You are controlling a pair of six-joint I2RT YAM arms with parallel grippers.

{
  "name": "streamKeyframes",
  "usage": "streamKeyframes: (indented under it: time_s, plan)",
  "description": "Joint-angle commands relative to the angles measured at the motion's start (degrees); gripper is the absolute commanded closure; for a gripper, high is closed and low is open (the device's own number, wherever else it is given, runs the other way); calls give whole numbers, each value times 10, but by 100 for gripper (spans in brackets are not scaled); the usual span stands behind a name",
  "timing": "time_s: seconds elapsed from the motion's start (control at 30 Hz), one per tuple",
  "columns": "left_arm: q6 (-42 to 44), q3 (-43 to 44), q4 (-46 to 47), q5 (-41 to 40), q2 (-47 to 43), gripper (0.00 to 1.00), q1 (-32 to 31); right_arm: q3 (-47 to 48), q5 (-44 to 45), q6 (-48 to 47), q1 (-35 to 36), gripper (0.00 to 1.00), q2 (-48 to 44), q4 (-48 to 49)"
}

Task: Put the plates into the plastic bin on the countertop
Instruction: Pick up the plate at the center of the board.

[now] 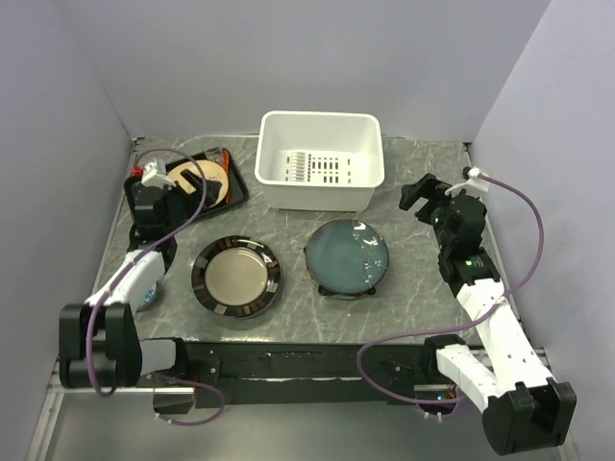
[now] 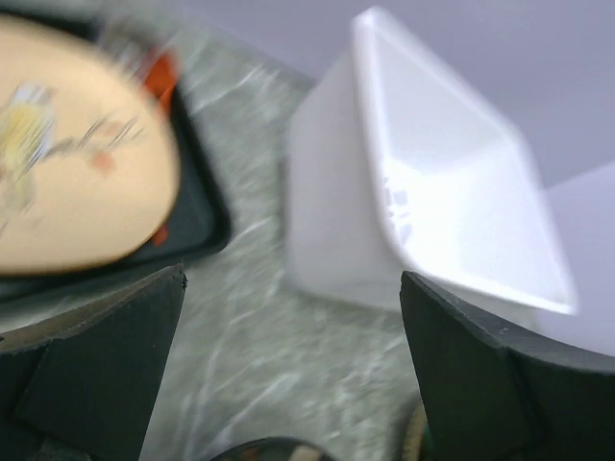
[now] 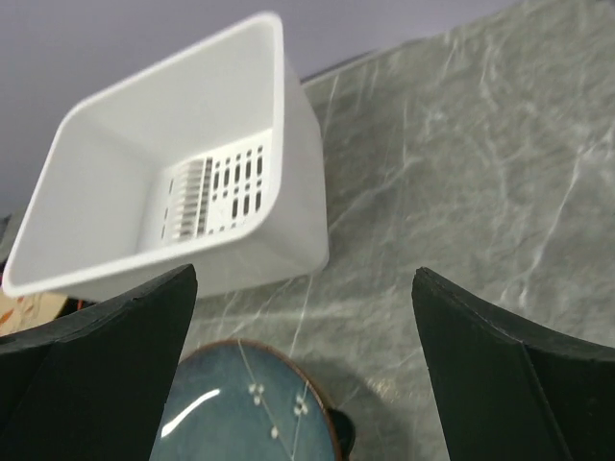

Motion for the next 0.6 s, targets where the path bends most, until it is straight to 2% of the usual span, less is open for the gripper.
streamKeyframes:
  time_s: [0.0, 0.07, 0.13, 0.37, 0.57]
  plan:
    - [-22, 9, 105, 76, -67, 1, -2, -14, -56, 37, -2, 0, 11, -15]
    - [-21, 8, 114, 94, -74, 1, -7, -3, -56, 40, -2, 0, 28, -47]
    - [-8, 29, 75, 92, -74, 1, -9, -4, -62, 43, -2, 0, 47, -62]
    - [52, 79, -5, 64, -60, 1, -84, -45, -155, 51, -8, 0, 66, -37]
    - [55, 88, -2, 98, -40, 1, -110, -66, -219, 49, -19, 0, 65, -44]
